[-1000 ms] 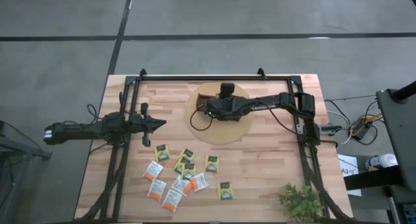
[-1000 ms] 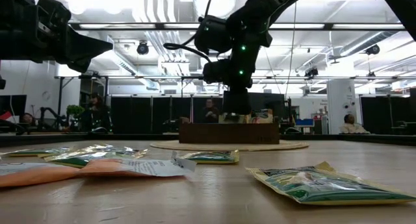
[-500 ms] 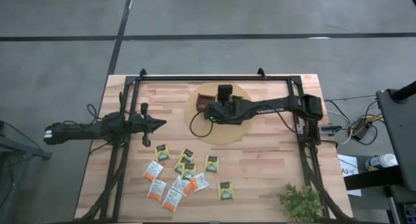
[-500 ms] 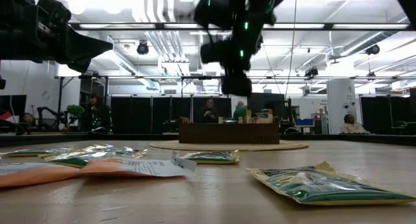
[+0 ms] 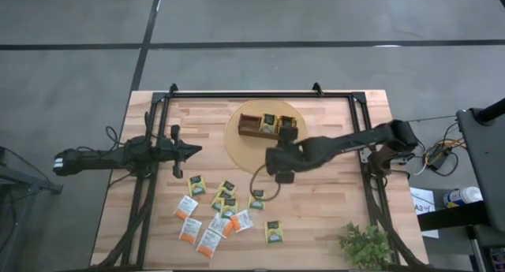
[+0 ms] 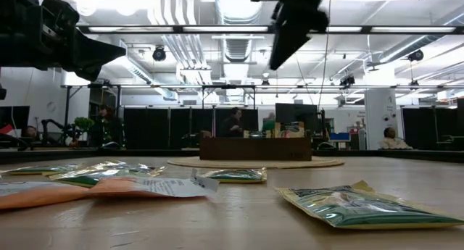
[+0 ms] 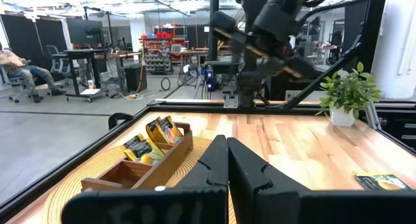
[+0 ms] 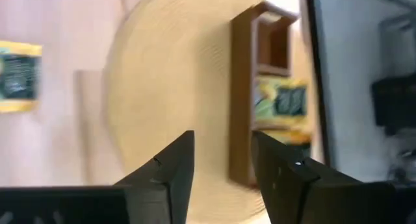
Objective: Pick & Place Tea
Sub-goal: Put the green tea bag into the middle section of wooden organizer
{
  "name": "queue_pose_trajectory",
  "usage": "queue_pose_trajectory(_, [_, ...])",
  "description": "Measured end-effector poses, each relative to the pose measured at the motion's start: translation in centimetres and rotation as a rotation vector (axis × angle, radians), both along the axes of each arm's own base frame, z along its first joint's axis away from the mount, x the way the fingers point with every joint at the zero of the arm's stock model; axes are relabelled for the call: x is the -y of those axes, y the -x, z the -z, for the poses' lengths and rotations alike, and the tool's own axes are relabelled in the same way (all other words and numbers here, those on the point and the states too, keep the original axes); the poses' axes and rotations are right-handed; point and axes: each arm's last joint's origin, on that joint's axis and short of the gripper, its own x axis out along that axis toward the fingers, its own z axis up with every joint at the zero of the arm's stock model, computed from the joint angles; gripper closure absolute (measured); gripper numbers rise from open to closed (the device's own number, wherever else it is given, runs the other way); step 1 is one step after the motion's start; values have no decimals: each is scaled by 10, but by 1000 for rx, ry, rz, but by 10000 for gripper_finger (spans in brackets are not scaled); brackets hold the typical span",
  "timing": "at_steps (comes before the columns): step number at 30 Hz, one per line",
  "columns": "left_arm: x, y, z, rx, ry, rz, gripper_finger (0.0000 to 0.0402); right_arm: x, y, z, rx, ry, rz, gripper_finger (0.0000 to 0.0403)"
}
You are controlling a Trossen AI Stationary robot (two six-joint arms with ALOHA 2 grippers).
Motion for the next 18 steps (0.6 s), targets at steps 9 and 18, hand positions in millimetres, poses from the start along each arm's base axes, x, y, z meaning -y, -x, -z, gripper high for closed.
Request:
queue_pose_trajectory(9, [0,0,0,0,0,0,402,-47,8,14,-47,-179,-19,228])
queue_pose_trajectory(18, [0,0,0,0,0,0,402,-61,-13,45,-180,-385,-98,210])
